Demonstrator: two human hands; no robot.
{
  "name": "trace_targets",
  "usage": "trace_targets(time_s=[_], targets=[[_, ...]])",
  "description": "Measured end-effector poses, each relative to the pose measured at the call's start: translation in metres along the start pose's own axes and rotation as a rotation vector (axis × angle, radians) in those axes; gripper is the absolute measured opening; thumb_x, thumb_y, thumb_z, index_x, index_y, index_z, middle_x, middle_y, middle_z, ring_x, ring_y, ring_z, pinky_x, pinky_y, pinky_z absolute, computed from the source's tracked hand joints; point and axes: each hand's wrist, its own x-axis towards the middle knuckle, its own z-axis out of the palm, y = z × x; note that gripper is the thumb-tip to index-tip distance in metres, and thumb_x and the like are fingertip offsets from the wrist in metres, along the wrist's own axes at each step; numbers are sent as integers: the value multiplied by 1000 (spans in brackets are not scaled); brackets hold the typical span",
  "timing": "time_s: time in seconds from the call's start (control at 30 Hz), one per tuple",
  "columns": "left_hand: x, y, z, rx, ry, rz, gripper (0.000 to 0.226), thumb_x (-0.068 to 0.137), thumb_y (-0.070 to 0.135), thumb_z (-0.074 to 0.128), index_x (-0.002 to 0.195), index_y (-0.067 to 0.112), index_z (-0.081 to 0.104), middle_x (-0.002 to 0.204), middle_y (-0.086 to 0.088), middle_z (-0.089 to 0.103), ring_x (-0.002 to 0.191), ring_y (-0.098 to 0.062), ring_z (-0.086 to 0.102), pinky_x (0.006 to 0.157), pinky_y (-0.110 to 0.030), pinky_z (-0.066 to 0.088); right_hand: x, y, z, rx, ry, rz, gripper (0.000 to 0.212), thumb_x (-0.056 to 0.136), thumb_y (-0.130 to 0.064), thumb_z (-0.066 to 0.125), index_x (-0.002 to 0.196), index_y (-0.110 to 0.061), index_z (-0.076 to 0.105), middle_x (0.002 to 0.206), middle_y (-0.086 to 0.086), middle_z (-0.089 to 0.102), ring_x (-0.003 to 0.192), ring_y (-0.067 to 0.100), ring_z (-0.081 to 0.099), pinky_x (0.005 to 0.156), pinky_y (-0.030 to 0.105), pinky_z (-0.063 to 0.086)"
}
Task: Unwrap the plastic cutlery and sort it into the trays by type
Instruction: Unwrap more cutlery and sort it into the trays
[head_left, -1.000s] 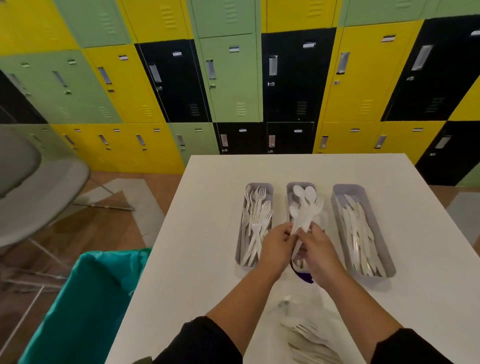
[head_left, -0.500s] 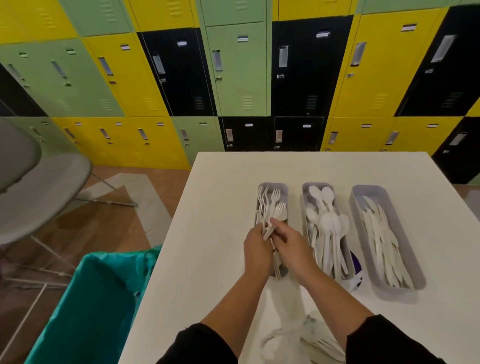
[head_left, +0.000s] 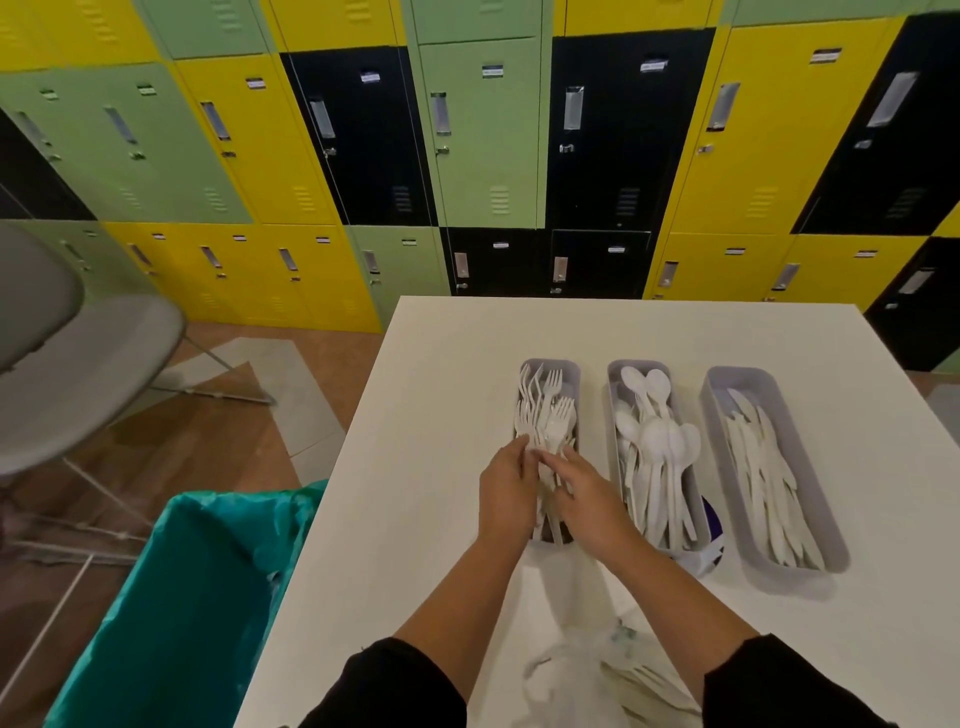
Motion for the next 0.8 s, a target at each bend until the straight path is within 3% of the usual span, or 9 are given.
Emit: trace_targets(time_s=[0.1,0.2,0.3,0.4,0.47,0.53,0.67,0.8], targets=[[-7,7,-6,4,12,72,33,100,19,39,128,11,54,129,-5,59,119,-16,54,91,-14,35,-11,-1,-7,23,11,15,48,93,3,41,137,-16,46,151,5,32,139,16,30,102,16,25],[-21,15,-11,26,8,165,29,98,22,43,122,14,58,121,-1,63,111,-12,58,89,-16,40,-31,-6,-18,99,124,8,40,92,3,44,123,-16,58,131,4,55,117,14,53,94,17,37],[-43,24,-12,57,4,305,18,96,19,48,104,13,63,101,1,65,92,-7,58,75,-9,40,-52,-5,-28,122,208,-7,33,89,4,49,112,-15,64,111,2,65,96,11,62,87,17,46],[-74,31,-5,161,-76,422,17,94,21,51,85,9,59,82,2,57,75,-11,53,65,-16,40,-77,2,-31,70,251,-26,23,88,-1,55,103,-16,65,95,-5,66,83,1,61,70,3,43],[-90,32,2,249,-156,495,19,93,20,51,78,9,54,76,2,53,70,-13,49,64,-25,40,-93,8,-31,57,278,-25,19,87,-2,58,101,-15,64,90,-6,65,81,-1,59,67,2,43],[-106,32,5,285,-235,560,18,91,17,51,74,13,48,72,3,49,68,-13,45,59,-22,34,-111,15,-29,47,327,-20,20,85,-1,60,100,-14,63,91,-4,64,80,1,59,67,3,43],[-130,27,11,399,-339,668,23,92,16,47,70,11,49,69,-2,50,64,-15,43,58,-25,30,-152,29,-25,38,485,-41,28,80,3,62,96,-19,58,86,-5,60,72,6,55,63,13,43],[-149,7,21,623,-479,822,32,93,21,41,86,5,67,76,-12,64,68,-25,57,66,-35,46,-184,52,-19,-70,375,-1,21,80,2,63,82,-19,57,70,-9,57,67,8,54,58,14,43]])
